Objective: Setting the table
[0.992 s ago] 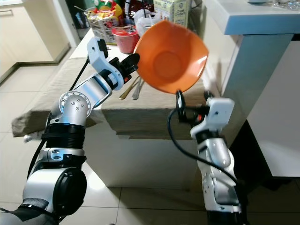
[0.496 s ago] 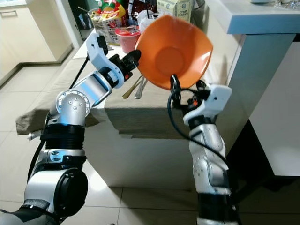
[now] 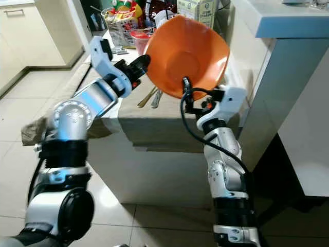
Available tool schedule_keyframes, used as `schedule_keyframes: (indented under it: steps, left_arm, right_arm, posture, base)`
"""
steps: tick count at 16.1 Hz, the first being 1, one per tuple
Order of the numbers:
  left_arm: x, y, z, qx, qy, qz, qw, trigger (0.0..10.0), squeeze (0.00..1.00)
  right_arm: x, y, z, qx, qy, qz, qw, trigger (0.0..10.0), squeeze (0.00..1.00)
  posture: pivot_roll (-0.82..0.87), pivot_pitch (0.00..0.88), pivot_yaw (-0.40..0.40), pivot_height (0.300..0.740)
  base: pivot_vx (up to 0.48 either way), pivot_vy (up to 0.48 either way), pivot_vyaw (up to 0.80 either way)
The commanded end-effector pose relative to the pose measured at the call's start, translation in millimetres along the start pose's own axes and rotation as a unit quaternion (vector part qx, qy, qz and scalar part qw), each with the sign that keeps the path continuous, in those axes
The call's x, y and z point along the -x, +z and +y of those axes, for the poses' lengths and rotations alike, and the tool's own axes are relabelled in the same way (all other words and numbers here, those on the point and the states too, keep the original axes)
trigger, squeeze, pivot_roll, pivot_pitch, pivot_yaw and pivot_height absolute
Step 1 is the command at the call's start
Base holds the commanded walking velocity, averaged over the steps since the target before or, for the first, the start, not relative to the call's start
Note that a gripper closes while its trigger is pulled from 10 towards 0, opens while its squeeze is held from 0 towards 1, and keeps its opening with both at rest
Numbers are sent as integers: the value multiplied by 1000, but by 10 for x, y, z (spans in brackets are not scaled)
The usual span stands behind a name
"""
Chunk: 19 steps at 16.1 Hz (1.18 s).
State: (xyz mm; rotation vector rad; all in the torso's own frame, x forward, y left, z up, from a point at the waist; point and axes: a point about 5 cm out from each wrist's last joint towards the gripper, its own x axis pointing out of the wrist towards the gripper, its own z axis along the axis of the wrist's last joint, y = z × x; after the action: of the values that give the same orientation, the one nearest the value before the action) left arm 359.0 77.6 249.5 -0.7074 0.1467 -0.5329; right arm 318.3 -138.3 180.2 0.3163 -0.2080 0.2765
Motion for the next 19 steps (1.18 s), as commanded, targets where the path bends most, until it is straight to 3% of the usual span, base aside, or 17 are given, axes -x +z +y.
schedule_keyframes:
  steps: [1,3,8,10,13,16,17,18,19]
  left_arm:
    - [64,45,-88,-30,-28,5,999,0,0]
    - [185,-37,-114,-60,-36,43,997,0,0]
    - [425,-134,-211,-60,-54,81,993,0,0]
    - [591,-163,-205,-70,-54,94,992,0,0]
    - [864,-223,-168,-108,-65,123,984,0,0]
    - [964,-313,-173,-116,-78,134,981,0,0]
    - [986,-338,-196,-118,-87,137,980,0,0]
    - [1031,-375,-234,-123,-100,144,977,0,0]
    - [1044,-383,-235,-126,-101,147,976,0,0]
  right_arm:
    - [7,-8,124,-4,42,14,999,10000,0]
    - [64,4,225,-3,83,26,996,10000,0]
    - [216,22,338,-30,122,56,991,10000,0]
    - [392,-6,409,-36,150,88,984,10000,0]
    - [525,-3,395,-10,167,114,979,10000,0]
    - [569,-38,407,12,183,132,974,10000,0]
    - [575,-47,408,17,186,136,973,3725,0]
    - [586,-64,415,24,193,145,970,0,0]
    - [582,-71,417,26,196,148,969,0,0]
  posture:
    - [-170,0,123,740]
    - [-168,0,122,740]
    - [-156,0,116,740]
    - [-150,0,112,740]
    - [-144,0,103,740]
    - [-135,0,89,740]
    - [-131,0,84,740]
    - [-127,0,78,740]
    - [-126,0,74,740]
  base:
    - [0,0,0]
    - [0,0,0]
    - [0,0,0]
    - [0,0,0]
    - [0,0,0]
    - [0,0,0]
    - [0,0,0]
    - [0,0,0]
    - [0,0,0]
